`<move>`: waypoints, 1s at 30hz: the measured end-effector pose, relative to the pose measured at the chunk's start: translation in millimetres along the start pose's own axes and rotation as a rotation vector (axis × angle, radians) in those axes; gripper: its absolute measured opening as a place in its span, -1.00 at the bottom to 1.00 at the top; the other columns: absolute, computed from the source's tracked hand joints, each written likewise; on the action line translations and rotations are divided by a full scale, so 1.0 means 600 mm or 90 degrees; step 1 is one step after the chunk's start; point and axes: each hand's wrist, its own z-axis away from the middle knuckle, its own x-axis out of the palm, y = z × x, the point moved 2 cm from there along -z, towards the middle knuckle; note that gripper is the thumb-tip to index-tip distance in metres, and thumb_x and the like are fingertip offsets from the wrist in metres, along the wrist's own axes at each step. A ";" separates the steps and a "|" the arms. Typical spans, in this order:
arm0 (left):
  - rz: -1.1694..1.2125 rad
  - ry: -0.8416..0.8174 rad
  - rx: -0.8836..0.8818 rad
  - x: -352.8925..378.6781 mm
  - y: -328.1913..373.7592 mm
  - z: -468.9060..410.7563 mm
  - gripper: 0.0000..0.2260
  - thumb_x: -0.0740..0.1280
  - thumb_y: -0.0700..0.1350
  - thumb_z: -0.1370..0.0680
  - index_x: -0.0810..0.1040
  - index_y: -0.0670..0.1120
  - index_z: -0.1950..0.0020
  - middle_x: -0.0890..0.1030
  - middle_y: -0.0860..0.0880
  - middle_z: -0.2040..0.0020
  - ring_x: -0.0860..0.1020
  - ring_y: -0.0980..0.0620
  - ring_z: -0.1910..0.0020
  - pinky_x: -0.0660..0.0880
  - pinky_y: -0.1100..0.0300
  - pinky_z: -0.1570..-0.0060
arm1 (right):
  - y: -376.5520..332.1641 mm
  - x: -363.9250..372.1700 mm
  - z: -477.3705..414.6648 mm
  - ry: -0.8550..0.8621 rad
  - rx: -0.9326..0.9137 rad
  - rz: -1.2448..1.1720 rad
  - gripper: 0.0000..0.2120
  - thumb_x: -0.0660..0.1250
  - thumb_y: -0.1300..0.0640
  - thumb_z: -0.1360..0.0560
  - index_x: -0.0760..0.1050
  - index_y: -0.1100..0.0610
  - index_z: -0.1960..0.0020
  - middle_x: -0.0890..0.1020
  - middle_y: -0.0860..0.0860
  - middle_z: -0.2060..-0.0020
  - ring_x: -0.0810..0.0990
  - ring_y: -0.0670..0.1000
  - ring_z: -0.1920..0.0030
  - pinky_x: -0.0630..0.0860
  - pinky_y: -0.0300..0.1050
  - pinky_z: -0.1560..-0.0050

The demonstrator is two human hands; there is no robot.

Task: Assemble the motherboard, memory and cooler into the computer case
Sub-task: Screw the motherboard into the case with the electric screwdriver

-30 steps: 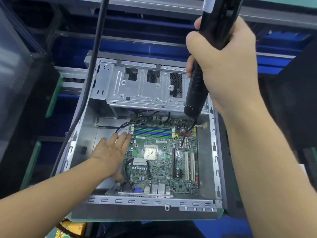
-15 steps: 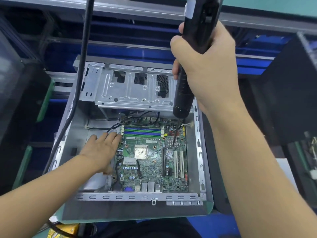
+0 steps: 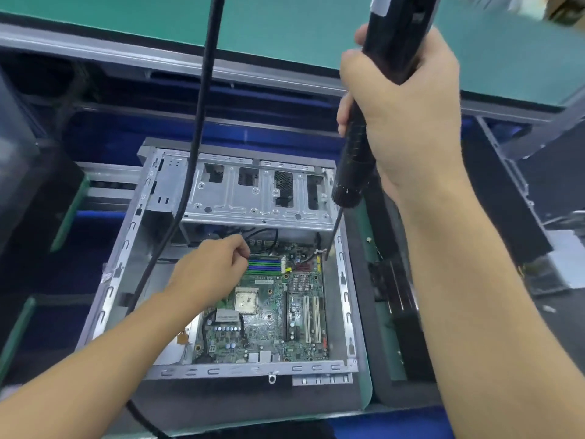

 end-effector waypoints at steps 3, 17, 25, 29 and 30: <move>0.030 0.042 0.013 -0.012 0.013 -0.004 -0.91 0.22 -0.04 -0.56 0.43 0.16 -0.01 0.58 0.20 0.26 0.54 0.13 0.30 0.51 0.13 0.26 | -0.028 -0.010 0.000 0.014 -0.020 0.020 -0.87 0.37 0.22 -0.50 0.43 0.16 0.02 0.51 -0.04 0.30 0.52 0.09 0.44 0.53 -0.07 0.38; 0.444 -0.005 0.065 -0.008 0.169 0.028 -0.86 0.26 -0.10 -0.59 0.49 0.16 0.06 0.64 0.24 0.18 0.55 0.25 0.33 0.36 0.26 0.40 | -0.046 -0.120 0.051 0.100 -0.051 0.115 -0.83 0.40 0.15 -0.51 0.43 0.02 -0.02 0.55 -0.04 0.28 0.56 0.15 0.37 0.56 -0.04 0.29; 0.283 -0.150 0.362 -0.021 0.292 0.112 -0.80 0.18 0.17 -0.53 0.48 0.26 -0.11 0.63 0.25 0.06 0.57 0.20 0.19 0.48 0.24 0.24 | 0.031 -0.196 0.078 -0.017 -0.077 0.125 -0.73 0.45 0.08 -0.49 0.45 -0.23 -0.02 0.56 0.06 0.11 0.54 0.14 0.11 0.55 -0.03 0.01; 0.600 0.038 0.085 -0.006 0.317 0.086 -0.86 0.22 -0.03 -0.61 0.57 0.11 -0.02 0.70 0.05 0.17 0.64 0.03 0.18 0.51 0.02 0.11 | 0.065 -0.197 0.086 -0.151 -0.094 0.113 -0.60 0.46 0.16 -0.52 0.40 -0.30 -0.08 0.54 -0.17 0.16 0.52 -0.13 0.18 0.42 -0.42 0.10; 0.680 0.058 0.023 -0.001 0.317 0.079 -0.82 0.19 -0.05 -0.64 0.59 0.02 -0.05 0.70 -0.02 0.19 0.66 -0.03 0.21 0.50 0.00 0.15 | 0.071 -0.191 0.088 -0.186 -0.104 0.104 -0.58 0.46 0.19 -0.51 0.39 -0.27 -0.11 0.52 -0.22 0.13 0.52 -0.15 0.14 0.39 -0.43 0.08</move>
